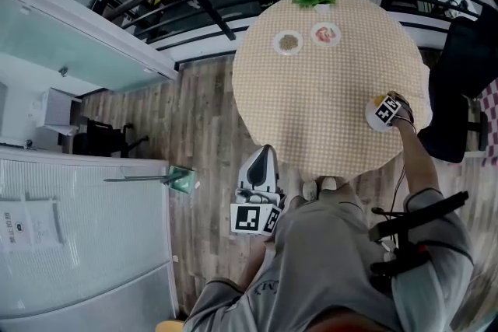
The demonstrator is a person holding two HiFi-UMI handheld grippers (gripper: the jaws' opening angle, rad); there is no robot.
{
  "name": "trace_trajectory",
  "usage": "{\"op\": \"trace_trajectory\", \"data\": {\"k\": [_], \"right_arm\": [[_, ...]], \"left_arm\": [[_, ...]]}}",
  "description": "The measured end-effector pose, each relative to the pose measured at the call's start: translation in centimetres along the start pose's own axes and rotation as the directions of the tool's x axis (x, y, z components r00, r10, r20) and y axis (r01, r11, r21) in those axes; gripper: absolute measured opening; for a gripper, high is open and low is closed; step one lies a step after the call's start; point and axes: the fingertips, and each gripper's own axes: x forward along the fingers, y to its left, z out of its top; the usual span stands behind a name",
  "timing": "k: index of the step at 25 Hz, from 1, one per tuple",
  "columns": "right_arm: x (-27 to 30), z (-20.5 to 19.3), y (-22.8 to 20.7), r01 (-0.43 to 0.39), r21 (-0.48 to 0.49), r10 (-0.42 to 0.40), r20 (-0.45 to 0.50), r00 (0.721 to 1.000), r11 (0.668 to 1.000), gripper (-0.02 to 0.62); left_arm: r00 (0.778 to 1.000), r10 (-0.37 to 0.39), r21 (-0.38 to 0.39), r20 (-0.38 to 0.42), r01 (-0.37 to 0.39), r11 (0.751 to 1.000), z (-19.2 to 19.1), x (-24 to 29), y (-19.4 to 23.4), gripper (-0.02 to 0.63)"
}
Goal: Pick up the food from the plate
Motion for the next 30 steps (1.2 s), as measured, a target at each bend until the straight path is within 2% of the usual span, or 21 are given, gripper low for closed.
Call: {"op": "trace_trajectory", "data": {"k": [3, 7, 15, 17, 20, 24, 30], "right_arm": [[0.7, -0.5, 0.3, -0.019, 0.030, 0.020, -0.003, 1.000, 0.999, 0.313], [1.3, -0.8, 0.5, -0.020, 0.006, 0.020, -0.012, 1.000, 1.000, 0.313], [1.4, -0.1, 0.6, -0.044, 0.020, 0.044, 0.005, 0.999, 0.999, 0.313], [1.0, -0.8, 1.2, -0.088, -0.025, 0.086, -0.055, 0.995, 0.996, 0.313], [0.0, -2.0, 0.1, -0.071, -0.089, 0.054, -0.182, 0.982, 0.993, 0.313], [2.0, -1.4, 1.1, -0.142, -0.041, 0.137, -0.107, 0.985, 0.989, 0.313], [1.4, -1.5, 1.4, -0.147, 0.015, 0.148, -0.086, 0.985, 0.989, 0.313]], "left_arm": [[1.000, 0.003, 0.006, -0.007, -0.003, 1.000, -0.1, 0.0, -0.1, 0.011], [1.000, 0.005, 0.014, -0.011, -0.005, 1.000, -0.1, 0.2, -0.2, 0.011], [1.000, 0.018, 0.019, -0.014, -0.017, 1.000, 0.1, 0.7, 0.3, 0.011], [1.000, 0.020, 0.023, -0.014, -0.020, 1.000, 0.1, 0.8, 0.3, 0.011], [1.000, 0.024, 0.023, -0.015, -0.024, 0.999, -0.2, 1.1, 0.2, 0.011], [1.000, 0.020, 0.019, -0.021, -0.020, 1.000, -0.6, 1.3, 0.1, 0.011], [1.000, 0.021, 0.014, -0.018, -0.021, 1.000, -0.5, 1.2, 0.5, 0.011]]}}
